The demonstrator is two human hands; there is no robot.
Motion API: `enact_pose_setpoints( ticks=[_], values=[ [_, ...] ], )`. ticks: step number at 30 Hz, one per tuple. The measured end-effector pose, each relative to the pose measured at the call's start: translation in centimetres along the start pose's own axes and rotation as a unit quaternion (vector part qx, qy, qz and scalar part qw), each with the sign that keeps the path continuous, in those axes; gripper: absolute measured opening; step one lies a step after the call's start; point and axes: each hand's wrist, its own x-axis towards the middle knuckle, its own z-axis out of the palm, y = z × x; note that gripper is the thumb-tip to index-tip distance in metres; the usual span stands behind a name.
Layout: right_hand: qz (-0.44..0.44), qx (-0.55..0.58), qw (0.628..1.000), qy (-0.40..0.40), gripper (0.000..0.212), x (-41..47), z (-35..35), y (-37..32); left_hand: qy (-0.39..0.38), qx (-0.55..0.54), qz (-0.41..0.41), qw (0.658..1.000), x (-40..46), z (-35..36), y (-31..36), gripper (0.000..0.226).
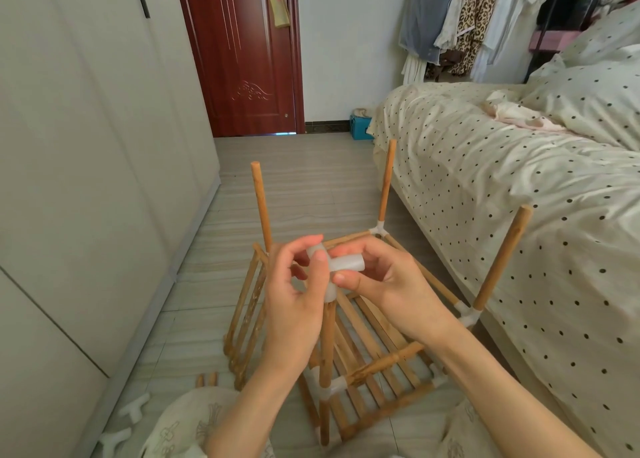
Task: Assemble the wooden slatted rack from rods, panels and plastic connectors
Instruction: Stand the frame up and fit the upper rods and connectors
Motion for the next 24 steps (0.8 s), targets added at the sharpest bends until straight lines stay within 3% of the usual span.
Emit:
enact_pose_setpoints(
  ticks=[6, 15, 18, 21, 24],
  values=[
    [0.019, 0.040, 0.998, -0.050, 0.023, 0.5, -0.4, -0.3, 0.033, 0.019, 0.021, 0.999, -0.1, 0.1, -0.5, 0.024],
    [0.018, 0.038, 0.999, -0.026, 0.026, 0.2, 0.0, -0.5, 0.002, 0.033, 0.011, 0.999, -0.2, -0.7, -0.6, 0.024],
    [0.028, 0.017, 0.999, 0.012, 0.034, -0.6, 0.2, -0.4, -0.029, 0.030, 0.010, 0.999, 0.0, -1.0, -0.2, 0.022],
    [0.017, -0.114, 0.987, 0.111, 0.040, -1.7, 0.5, -0.2, -0.089, 0.075, 0.029, 0.993, 0.8, -1.9, 0.4, 0.015],
    [-0.056, -0.205, 0.954, 0.214, 0.027, -2.6, 1.5, -0.9, -0.120, 0.118, 0.033, 0.985, 1.7, -3.8, 1.1, 0.024]
  ],
)
